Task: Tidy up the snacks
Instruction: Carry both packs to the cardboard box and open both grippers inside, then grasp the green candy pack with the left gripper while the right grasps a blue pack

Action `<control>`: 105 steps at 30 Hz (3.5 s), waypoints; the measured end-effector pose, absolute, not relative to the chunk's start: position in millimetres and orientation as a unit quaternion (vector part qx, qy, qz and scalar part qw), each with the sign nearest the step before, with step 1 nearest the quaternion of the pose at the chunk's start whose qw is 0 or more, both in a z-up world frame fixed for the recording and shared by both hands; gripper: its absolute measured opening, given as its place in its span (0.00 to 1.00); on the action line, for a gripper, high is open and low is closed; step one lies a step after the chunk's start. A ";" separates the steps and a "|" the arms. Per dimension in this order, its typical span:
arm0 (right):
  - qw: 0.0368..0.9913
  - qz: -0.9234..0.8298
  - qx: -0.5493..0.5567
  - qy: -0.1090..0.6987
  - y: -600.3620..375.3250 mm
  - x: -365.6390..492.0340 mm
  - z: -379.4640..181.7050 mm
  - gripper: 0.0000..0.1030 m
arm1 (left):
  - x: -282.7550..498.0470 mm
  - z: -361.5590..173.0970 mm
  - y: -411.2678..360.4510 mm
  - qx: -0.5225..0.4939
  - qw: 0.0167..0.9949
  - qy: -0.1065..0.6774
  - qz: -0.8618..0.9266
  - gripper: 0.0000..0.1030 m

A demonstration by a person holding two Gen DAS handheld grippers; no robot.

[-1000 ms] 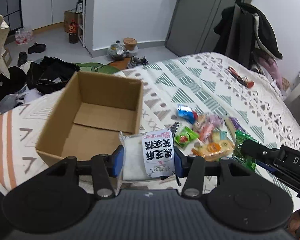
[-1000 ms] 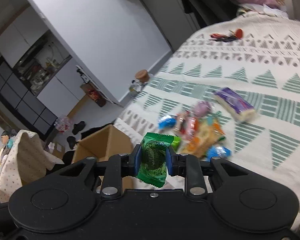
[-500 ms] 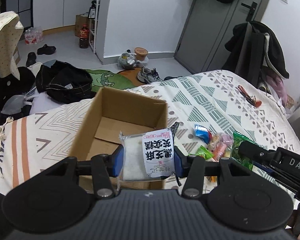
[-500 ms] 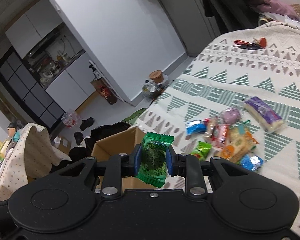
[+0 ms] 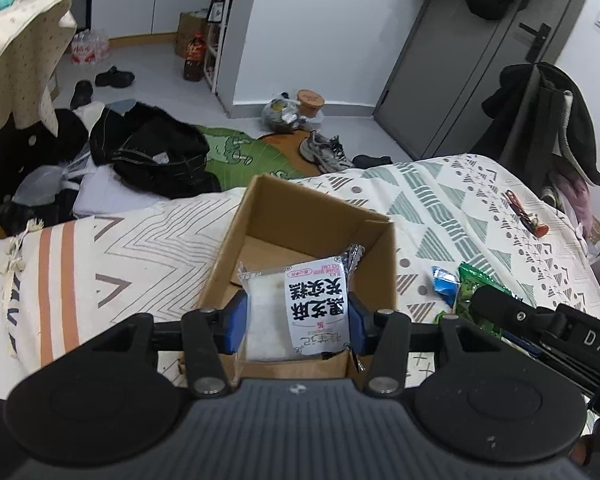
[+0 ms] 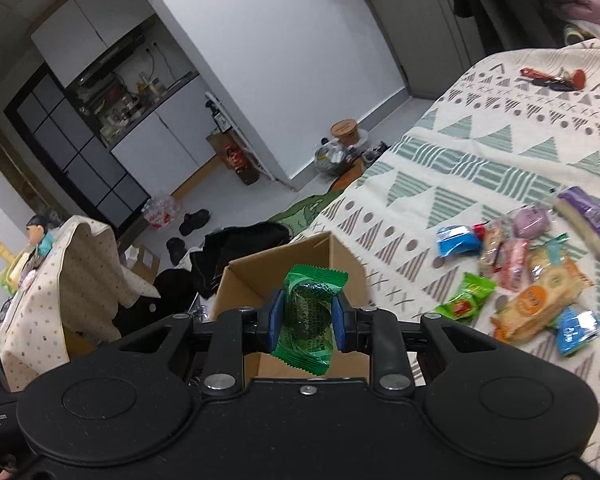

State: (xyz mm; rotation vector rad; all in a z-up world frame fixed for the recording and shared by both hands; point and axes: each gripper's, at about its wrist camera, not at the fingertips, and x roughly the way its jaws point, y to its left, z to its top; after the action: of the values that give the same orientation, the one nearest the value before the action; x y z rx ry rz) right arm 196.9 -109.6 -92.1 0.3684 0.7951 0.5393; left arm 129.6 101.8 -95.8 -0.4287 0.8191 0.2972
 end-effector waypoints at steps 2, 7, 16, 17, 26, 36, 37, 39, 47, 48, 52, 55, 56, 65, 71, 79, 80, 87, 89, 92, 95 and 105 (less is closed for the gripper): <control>0.867 0.262 0.175 0.385 -102.3 197.6 -94.2 0.25 | 130.3 -99.3 108.6 -0.214 0.880 0.399 0.139 0.49; 0.861 0.272 0.169 0.396 -85.0 196.8 -97.8 0.25 | 124.2 -99.6 125.2 -0.236 0.875 0.393 0.159 0.54; 0.853 0.289 0.172 0.400 -68.2 191.2 -96.1 0.32 | 116.6 -90.7 135.7 -0.235 0.875 0.382 0.183 0.73; 0.853 0.289 0.172 0.400 -69.3 190.0 -95.4 0.36 | 115.9 -90.7 135.1 -0.234 0.874 0.384 0.185 0.73; 0.869 0.251 0.166 0.392 -101.6 179.7 -86.6 0.57 | 110.9 -86.6 113.2 -0.210 0.877 0.388 0.191 0.82; 0.890 0.218 0.173 0.361 -153.5 170.3 -73.1 0.95 | 111.0 -72.6 73.4 -0.189 0.895 0.375 0.151 0.89; 0.892 0.214 0.174 0.359 -159.5 169.9 -72.2 0.97 | 111.7 -71.5 69.5 -0.190 0.895 0.375 0.146 0.89; 0.898 0.203 0.171 0.352 -171.5 167.7 -70.4 1.00 | 112.3 -68.1 60.6 -0.186 0.899 0.373 0.136 0.89; 0.908 0.181 0.153 0.345 -210.2 160.4 -74.9 1.00 | 117.4 -61.7 26.1 -0.170 0.904 0.376 0.111 0.89; 0.908 0.179 0.153 0.346 -214.7 160.1 -76.0 1.00 | 118.2 -61.6 22.4 -0.168 0.904 0.377 0.108 0.89; 0.911 0.171 0.150 0.345 -229.8 156.6 -77.5 1.00 | 120.5 -60.9 9.8 -0.163 0.905 0.381 0.100 0.89; 0.911 0.173 0.151 0.344 -240.5 155.7 -77.7 1.00 | 122.4 -61.1 2.2 -0.163 0.904 0.383 0.095 0.89; 0.911 0.171 0.150 0.343 -244.4 155.6 -77.5 1.00 | 123.0 -61.2 -0.5 -0.162 0.905 0.383 0.094 0.89; 0.913 0.156 0.151 0.345 -275.5 158.5 -75.0 1.00 | 131.0 -64.4 -23.9 -0.152 0.905 0.389 0.082 0.89; 0.906 0.150 0.174 0.356 -288.5 168.3 -100.6 0.89 | 139.8 -77.4 -38.5 -0.136 0.907 0.392 0.068 0.89; 0.888 0.146 0.199 0.388 -286.7 187.2 -126.1 0.76 | 157.7 -106.1 -49.2 -0.136 0.904 0.404 0.044 0.88; 0.886 0.147 0.197 0.393 -284.8 190.7 -129.1 0.75 | 160.0 -108.1 -49.7 -0.137 0.904 0.403 0.042 0.88; 0.868 0.140 0.201 0.433 -277.2 213.8 -156.2 0.65 | 180.9 -128.2 -52.1 -0.142 0.901 0.410 0.035 0.87; 0.865 0.133 0.199 0.442 -275.0 220.2 -162.7 0.63 | 186.8 -135.2 -53.2 -0.143 0.898 0.415 0.032 0.86; 0.862 0.126 0.192 0.451 -271.3 228.3 -171.3 0.62 | 195.5 -145.5 -55.1 -0.143 0.894 0.423 0.026 0.86; 0.861 0.120 0.185 0.457 -268.0 236.9 -177.9 0.61 | 204.3 -153.9 -56.8 -0.138 0.893 0.429 0.022 0.86; 0.844 0.121 0.177 0.491 -263.2 260.2 -204.8 0.50 | 233.1 -178.2 -59.6 -0.144 0.882 0.448 0.021 0.84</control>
State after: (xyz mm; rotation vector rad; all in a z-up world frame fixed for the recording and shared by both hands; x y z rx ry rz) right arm 260.2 -263.2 -204.8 0.3741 1.0369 0.2548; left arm 233.1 -59.6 -178.2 -0.3004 0.9319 0.0446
